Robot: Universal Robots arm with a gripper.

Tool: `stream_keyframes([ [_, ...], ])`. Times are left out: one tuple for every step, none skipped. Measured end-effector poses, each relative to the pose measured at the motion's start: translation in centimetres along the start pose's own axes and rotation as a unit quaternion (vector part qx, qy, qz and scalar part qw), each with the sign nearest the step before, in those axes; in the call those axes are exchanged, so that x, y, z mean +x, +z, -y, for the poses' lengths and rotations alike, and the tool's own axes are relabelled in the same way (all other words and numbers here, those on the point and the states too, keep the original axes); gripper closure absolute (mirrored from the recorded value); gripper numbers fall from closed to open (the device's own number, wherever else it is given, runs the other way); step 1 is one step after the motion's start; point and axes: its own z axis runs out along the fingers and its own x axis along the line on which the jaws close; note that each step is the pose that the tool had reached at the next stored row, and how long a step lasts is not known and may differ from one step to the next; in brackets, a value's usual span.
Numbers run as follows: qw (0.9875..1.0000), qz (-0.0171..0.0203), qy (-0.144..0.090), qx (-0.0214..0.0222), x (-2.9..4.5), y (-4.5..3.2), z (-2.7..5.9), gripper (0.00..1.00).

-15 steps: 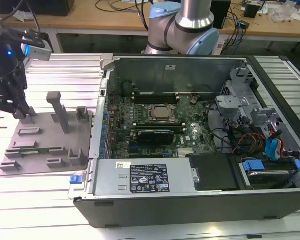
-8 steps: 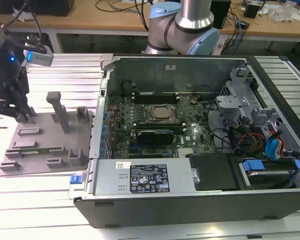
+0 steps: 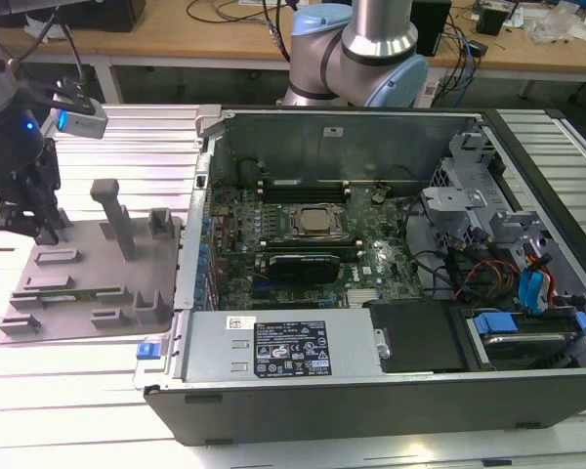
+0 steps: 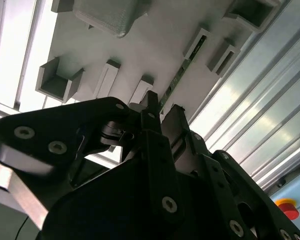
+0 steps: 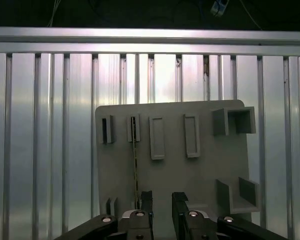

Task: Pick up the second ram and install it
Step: 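Pick up the second ram and move it above second insertion slot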

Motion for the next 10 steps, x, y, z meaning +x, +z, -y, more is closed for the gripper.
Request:
stream_keyframes([
  [1.0000,0.0000,0.000,0.0000,0.00,0.12,0.01,0.72],
  [1.0000,0.0000,0.000,0.0000,0.00,0.18,0.01,0.72],
  [1.0000,0.0000,0.000,0.0000,0.01,0.24,0.01,0.72],
  [1.0000,0.0000,0.000,0.0000,0.01,0.32,0.02,0.72],
  [1.0000,0.0000,0.000,0.0000,0.01,0.41,0.02,0.72],
  [1.0000,0.0000,0.000,0.0000,0.01,0.50,0.02,0.72],
  [1.0000,0.0000,0.000,0.0000,0.01,0.59,0.03,0.72],
  [1.0000,0.0000,0.000,0.0000,0.02,0.64,0.03,0.72],
  [1.0000,0.0000,0.000,0.0000,0.02,0.74,0.03,0.72],
  [1.0000,0.0000,0.000,0.0000,0.02,0.83,0.04,0.72],
])
